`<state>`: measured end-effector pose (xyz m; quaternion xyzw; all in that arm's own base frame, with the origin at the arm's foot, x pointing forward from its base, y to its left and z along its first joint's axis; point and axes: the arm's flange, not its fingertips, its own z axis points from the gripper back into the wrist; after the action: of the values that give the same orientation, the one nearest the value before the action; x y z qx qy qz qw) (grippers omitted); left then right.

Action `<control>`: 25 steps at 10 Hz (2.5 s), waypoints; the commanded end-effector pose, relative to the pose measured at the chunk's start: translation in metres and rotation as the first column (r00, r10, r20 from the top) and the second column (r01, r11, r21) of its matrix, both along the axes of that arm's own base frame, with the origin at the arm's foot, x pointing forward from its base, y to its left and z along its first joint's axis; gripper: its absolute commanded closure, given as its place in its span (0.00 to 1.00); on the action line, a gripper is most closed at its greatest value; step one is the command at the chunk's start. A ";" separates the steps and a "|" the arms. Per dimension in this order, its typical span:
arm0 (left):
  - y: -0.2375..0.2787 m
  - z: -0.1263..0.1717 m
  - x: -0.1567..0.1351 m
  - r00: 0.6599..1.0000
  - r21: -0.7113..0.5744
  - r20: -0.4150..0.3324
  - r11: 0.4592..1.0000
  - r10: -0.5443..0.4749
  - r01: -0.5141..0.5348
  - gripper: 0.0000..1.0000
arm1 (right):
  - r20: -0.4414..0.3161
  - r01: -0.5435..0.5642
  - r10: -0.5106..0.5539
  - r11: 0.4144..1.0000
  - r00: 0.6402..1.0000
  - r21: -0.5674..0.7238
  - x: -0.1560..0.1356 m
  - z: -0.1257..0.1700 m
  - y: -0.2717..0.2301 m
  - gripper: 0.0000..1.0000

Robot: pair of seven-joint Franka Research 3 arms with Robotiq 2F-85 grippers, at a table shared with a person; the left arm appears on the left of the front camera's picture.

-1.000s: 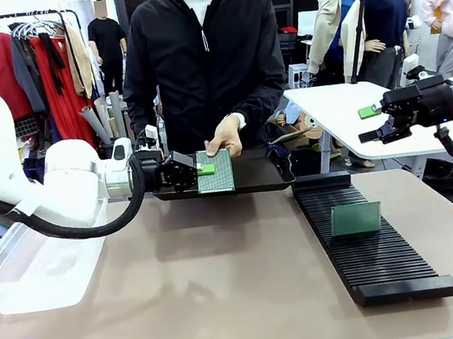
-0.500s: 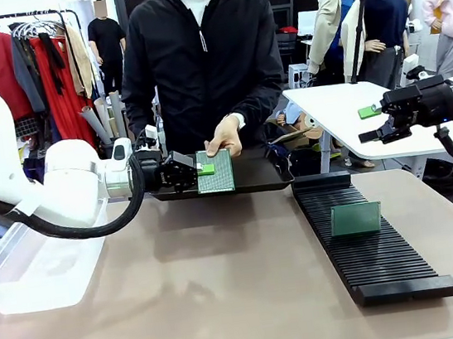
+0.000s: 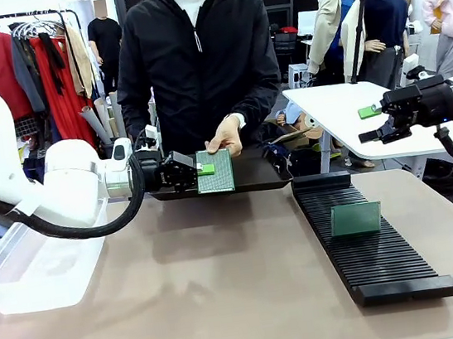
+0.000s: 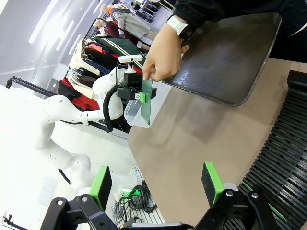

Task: Sort PCBs into racks and boxes based on the side picked up.
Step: If the short side of the Blank PCB is picked up, insert it into the PCB Rack ; if the long side is picked up, place it in the Organizing box.

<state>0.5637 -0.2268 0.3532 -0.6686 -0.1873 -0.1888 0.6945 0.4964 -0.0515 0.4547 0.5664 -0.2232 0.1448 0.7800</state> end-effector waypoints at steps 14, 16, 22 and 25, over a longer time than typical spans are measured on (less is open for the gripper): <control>0.091 0.062 -0.025 0.995 0.100 -0.034 0.991 0.096 -0.092 1.00 | 0.002 0.000 0.000 1.000 1.000 0.001 0.000 0.002 0.000 0.00; 0.131 0.080 -0.030 0.987 0.152 -0.079 0.980 0.138 -0.125 1.00 | 0.002 0.000 0.000 1.000 1.000 0.001 0.000 0.002 0.000 0.00; 0.203 0.134 -0.038 0.976 0.453 -0.163 0.889 0.147 -0.059 1.00 | 0.002 0.000 0.000 1.000 1.000 0.001 0.000 0.002 0.000 0.00; 0.219 0.149 -0.040 0.958 0.690 -0.175 0.722 0.228 -0.046 1.00 | 0.002 0.000 0.000 1.000 1.000 0.001 0.000 0.002 0.000 0.00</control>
<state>0.5257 -0.0082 0.4941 -0.4088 -0.0859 -0.1058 0.9024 0.4964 -0.0518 0.4544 0.5664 -0.2231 0.1444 0.7801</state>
